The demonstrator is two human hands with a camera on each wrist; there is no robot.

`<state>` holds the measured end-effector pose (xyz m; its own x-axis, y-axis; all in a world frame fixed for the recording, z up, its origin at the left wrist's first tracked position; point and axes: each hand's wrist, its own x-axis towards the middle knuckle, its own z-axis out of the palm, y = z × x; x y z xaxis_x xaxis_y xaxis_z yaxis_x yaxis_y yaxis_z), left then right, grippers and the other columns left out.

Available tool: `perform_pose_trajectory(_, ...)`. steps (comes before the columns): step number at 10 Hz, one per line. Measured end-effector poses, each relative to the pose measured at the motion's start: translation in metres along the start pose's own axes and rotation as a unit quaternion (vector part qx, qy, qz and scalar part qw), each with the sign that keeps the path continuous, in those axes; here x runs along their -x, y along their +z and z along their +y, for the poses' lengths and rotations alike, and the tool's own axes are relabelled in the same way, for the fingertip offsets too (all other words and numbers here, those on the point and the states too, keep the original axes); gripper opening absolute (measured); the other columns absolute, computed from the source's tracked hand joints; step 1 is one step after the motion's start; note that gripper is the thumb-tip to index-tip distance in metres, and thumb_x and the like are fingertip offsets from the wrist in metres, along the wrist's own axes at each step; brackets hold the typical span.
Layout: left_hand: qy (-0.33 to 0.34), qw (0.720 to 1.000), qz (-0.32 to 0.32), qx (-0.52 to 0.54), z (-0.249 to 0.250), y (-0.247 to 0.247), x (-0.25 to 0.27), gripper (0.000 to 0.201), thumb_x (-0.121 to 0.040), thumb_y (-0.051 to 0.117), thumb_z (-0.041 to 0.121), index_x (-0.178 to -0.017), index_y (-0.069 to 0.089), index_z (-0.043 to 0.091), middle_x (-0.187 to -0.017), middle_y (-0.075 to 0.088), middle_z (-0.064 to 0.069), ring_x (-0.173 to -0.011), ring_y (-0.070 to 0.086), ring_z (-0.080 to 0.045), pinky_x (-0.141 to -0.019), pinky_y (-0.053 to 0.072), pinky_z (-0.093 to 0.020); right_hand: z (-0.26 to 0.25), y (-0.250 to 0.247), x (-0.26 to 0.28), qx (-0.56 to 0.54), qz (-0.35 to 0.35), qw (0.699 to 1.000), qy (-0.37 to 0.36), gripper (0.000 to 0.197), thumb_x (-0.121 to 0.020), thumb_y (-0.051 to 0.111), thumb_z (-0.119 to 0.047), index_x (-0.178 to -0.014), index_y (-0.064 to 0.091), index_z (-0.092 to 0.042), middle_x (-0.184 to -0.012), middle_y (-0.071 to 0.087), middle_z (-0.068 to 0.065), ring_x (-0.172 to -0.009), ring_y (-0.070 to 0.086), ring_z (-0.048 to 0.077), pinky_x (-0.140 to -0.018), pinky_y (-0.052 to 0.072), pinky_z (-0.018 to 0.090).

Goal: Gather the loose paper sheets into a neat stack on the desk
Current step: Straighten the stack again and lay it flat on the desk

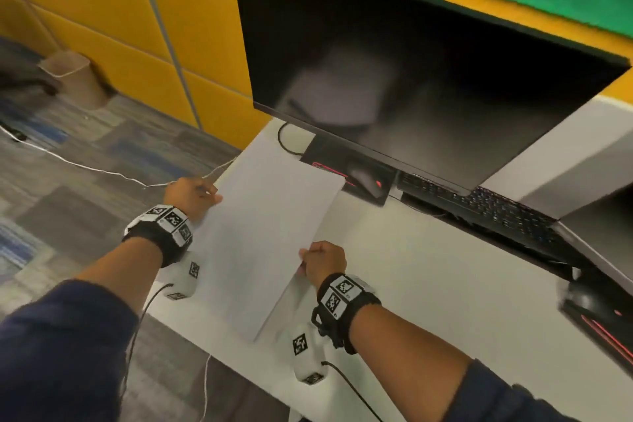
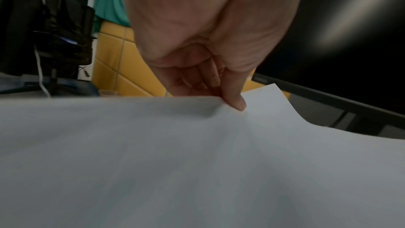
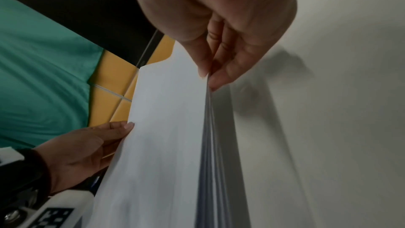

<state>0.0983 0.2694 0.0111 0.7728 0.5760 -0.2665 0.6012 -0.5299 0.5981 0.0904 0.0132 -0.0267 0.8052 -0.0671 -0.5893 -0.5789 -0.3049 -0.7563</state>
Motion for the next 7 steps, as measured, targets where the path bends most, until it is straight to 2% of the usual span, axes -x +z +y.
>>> perform_pose_trajectory(1,-0.042,0.999,0.009,0.028,-0.015,0.008,-0.007,0.011,-0.074,0.076,0.021,-0.082,0.073,0.013,-0.101,0.073,-0.013,-0.096,0.065,-0.033,-0.088,0.051,-0.038,0.001,0.017,-0.011,0.051,-0.002,0.999,0.011,0.012,-0.076,0.073,-0.014,-0.077,0.062,-0.018,-0.083,0.067,0.007,-0.081,0.067,0.023,-0.087,0.057,0.034)
perform_pose_trajectory(2,-0.049,0.998,0.014,0.024,-0.024,0.014,-0.009,0.019,-0.074,0.076,0.021,-0.09,0.076,0.01,-0.099,0.073,-0.012,-0.097,0.065,-0.032,-0.09,0.051,-0.037,0.004,0.023,-0.017,0.104,-0.009,0.994,0.022,0.013,-0.078,0.072,-0.017,-0.075,0.059,-0.019,-0.09,0.067,0.006,-0.081,0.06,0.018,-0.085,0.052,0.025)
perform_pose_trajectory(3,-0.056,0.998,-0.001,0.022,-0.032,0.019,-0.015,0.024,-0.076,0.075,0.022,-0.096,0.075,0.01,-0.104,0.073,-0.014,-0.097,0.065,-0.035,-0.091,0.051,-0.04,0.005,0.027,-0.018,0.117,-0.003,0.993,0.026,0.019,-0.078,0.071,-0.02,-0.067,0.056,-0.022,-0.102,0.074,0.008,-0.094,0.068,0.024,-0.086,0.053,0.024)
perform_pose_trajectory(4,-0.07,0.997,-0.004,0.02,-0.036,0.02,-0.014,0.026,-0.076,0.075,0.023,-0.097,0.075,0.01,-0.107,0.072,-0.017,-0.099,0.064,-0.037,-0.093,0.05,-0.041,0.003,0.027,-0.018,0.125,0.002,0.992,0.021,0.018,-0.078,0.073,-0.019,-0.065,0.059,-0.02,-0.104,0.074,0.012,-0.098,0.069,0.025,-0.089,0.054,0.027)
perform_pose_trajectory(5,-0.076,0.997,0.002,0.023,-0.037,0.021,-0.015,0.027,-0.076,0.075,0.024,-0.098,0.074,0.009,-0.109,0.071,-0.017,-0.101,0.063,-0.037,-0.097,0.049,-0.043,-0.001,0.025,-0.016,0.146,0.004,0.989,0.026,0.007,-0.08,0.071,-0.019,-0.082,0.068,-0.012,-0.108,0.072,0.009,-0.103,0.067,0.025,-0.089,0.052,0.024)
perform_pose_trajectory(6,-0.084,0.996,0.001,0.023,-0.033,0.022,-0.011,0.026,-0.078,0.073,0.024,-0.1,0.074,0.009,-0.111,0.07,-0.017,-0.102,0.063,-0.037,-0.097,0.049,-0.046,-0.003,0.021,-0.014,0.153,0.007,0.988,0.021,0.023,-0.081,0.068,-0.014,-0.064,0.055,-0.022,-0.113,0.07,0.01,-0.103,0.067,0.025,-0.087,0.052,0.023)
perform_pose_trajectory(7,-0.095,0.994,0.022,0.043,-0.032,0.023,-0.007,0.031,-0.08,0.07,0.028,-0.106,0.071,0.011,-0.111,0.069,-0.016,-0.101,0.063,-0.036,-0.094,0.051,-0.046,-0.003,0.02,-0.01,0.149,0.006,0.988,0.029,0.014,-0.081,0.067,-0.012,-0.095,0.068,-0.01,-0.114,0.069,0.01,-0.103,0.066,0.024,-0.084,0.05,0.02)
